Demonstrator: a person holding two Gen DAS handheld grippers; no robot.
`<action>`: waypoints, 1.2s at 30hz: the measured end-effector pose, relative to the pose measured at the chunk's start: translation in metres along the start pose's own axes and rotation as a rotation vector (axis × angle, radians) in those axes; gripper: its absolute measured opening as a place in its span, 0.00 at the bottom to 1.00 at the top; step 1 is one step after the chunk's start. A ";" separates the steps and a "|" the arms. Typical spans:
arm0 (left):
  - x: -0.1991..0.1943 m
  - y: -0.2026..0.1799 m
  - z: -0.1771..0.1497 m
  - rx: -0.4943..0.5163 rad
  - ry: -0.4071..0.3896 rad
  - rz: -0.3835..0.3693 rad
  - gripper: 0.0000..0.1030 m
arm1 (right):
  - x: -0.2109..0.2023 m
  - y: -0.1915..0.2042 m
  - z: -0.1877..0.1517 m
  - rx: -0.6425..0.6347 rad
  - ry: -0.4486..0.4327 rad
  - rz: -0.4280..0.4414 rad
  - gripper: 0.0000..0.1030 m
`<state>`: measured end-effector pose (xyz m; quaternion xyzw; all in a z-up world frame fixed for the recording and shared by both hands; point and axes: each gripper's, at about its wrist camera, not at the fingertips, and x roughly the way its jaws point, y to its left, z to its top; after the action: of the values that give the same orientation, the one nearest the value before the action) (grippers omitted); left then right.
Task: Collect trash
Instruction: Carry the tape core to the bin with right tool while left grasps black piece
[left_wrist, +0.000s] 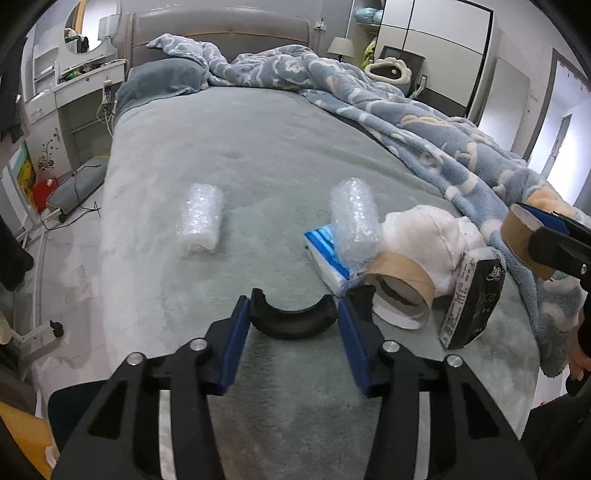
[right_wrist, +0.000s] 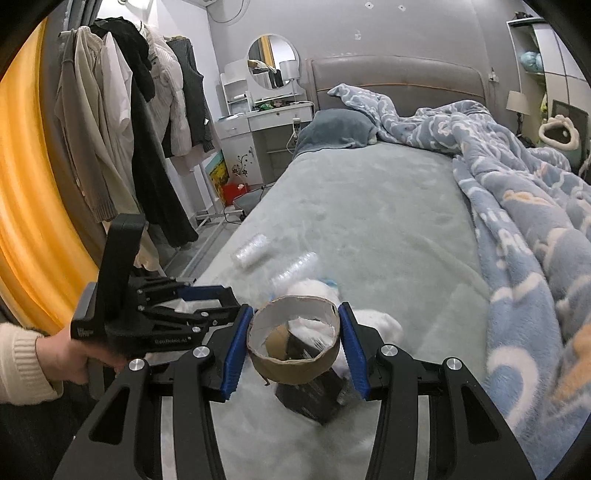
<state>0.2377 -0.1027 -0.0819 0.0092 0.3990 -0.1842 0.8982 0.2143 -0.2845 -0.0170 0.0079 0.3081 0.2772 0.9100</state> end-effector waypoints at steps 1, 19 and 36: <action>0.000 0.001 0.000 0.000 0.002 -0.004 0.48 | 0.004 0.004 0.003 0.001 -0.001 0.011 0.47; -0.039 0.061 -0.005 -0.114 -0.041 0.021 0.47 | 0.063 0.070 0.032 -0.039 0.051 0.087 0.47; -0.057 0.165 -0.063 -0.232 0.072 0.120 0.47 | 0.143 0.171 0.049 -0.073 0.157 0.229 0.47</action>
<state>0.2139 0.0802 -0.1053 -0.0646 0.4481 -0.0824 0.8878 0.2505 -0.0598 -0.0248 -0.0118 0.3650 0.3899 0.8454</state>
